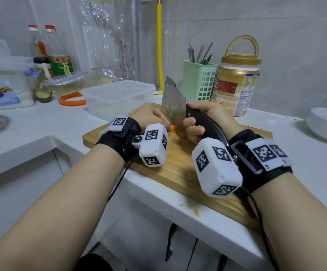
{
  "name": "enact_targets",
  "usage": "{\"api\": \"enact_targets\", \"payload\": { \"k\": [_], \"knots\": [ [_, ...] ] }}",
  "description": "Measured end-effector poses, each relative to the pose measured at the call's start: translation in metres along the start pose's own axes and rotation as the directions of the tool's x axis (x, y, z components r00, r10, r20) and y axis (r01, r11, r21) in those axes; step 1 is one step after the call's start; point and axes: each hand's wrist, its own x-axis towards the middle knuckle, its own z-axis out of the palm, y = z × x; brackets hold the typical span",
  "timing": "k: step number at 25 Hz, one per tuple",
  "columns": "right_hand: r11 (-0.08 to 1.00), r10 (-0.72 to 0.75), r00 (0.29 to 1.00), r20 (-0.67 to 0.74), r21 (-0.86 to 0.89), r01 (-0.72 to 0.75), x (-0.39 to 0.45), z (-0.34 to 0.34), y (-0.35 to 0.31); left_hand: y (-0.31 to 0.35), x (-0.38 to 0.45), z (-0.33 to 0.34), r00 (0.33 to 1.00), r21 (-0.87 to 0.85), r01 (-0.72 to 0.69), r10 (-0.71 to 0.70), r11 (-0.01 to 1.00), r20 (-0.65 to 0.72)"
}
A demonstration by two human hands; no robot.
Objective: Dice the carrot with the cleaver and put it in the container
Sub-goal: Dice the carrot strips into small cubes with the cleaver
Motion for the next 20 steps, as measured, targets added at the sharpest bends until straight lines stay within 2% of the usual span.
{"api": "enact_targets", "payload": {
  "k": [6, 13, 20],
  "knots": [
    [0.996, 0.024, 0.999, -0.027, -0.085, -0.026, 0.0028, 0.0034, -0.0016, -0.0016, 0.0006, -0.0004, 1.000, -0.023, -0.016, 0.016, 1.000, 0.010],
    [0.997, 0.083, 0.997, -0.006, 0.003, -0.083, -0.0015, -0.0010, -0.0053, -0.0029, 0.0058, -0.0008, 0.999, 0.039, 0.021, -0.022, 0.999, 0.029],
    [0.998, 0.064, 0.998, -0.017, 0.030, -0.064, 0.0000, -0.0005, -0.0014, -0.0033, 0.0053, -0.0012, 1.000, 0.035, 0.003, -0.004, 0.999, 0.021]
  ]
}}
